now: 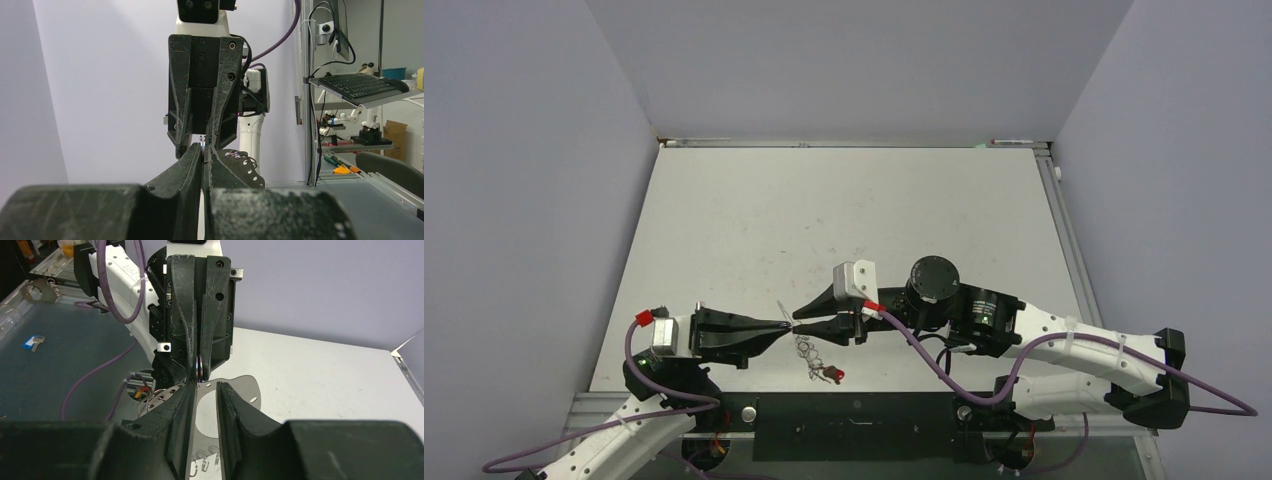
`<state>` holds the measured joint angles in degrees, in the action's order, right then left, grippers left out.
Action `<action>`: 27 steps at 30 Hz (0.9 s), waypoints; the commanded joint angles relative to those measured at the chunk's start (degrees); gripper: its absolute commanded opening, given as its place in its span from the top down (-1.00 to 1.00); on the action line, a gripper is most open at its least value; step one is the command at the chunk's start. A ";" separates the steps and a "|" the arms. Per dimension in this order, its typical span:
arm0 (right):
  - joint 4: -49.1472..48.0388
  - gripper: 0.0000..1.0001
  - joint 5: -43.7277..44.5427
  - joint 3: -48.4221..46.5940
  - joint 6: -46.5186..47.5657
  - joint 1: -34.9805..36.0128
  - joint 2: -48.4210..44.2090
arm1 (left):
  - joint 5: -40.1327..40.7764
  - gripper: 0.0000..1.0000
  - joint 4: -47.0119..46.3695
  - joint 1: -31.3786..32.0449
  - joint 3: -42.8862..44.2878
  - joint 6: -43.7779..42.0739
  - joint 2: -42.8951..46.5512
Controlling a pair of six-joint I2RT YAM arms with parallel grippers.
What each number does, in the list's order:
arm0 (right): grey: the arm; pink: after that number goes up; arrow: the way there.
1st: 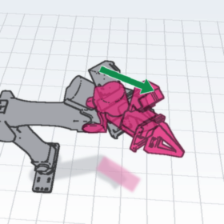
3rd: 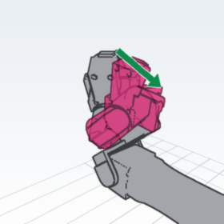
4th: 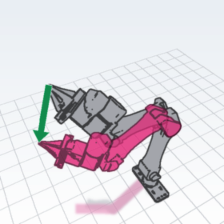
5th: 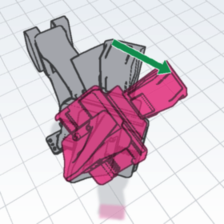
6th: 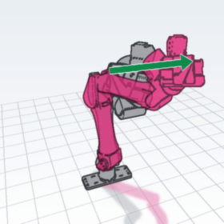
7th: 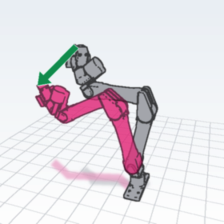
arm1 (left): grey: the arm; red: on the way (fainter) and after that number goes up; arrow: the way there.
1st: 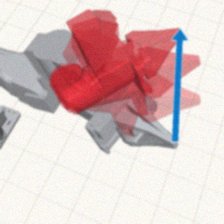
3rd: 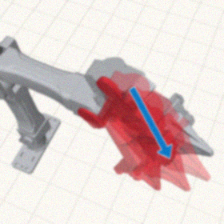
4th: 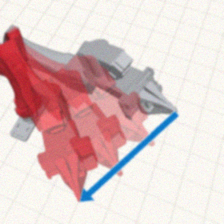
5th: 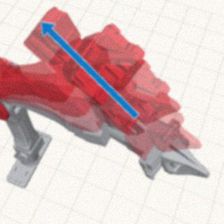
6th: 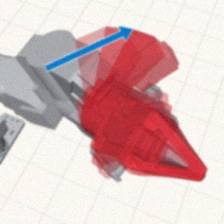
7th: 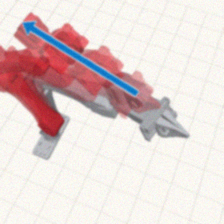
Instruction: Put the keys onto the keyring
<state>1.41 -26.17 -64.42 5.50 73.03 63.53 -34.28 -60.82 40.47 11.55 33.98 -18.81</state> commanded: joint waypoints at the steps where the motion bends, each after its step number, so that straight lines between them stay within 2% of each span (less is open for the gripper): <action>1: -2.14 0.55 -1.50 -2.66 0.53 -0.46 0.29 | 0.80 1.00 -1.78 0.31 0.86 0.01 -0.55; 16: -3.10 0.57 -1.60 -3.19 -0.15 -0.52 1.97 | 0.54 1.00 -1.75 0.40 0.91 0.07 -1.04; 27: -1.59 0.89 -0.63 -4.60 0.76 -0.45 4.13 | -0.15 1.00 -0.38 1.15 1.26 -0.60 -1.24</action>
<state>1.85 -27.40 -66.35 5.30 72.71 65.45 -33.12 -61.52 40.49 11.55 33.65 -19.05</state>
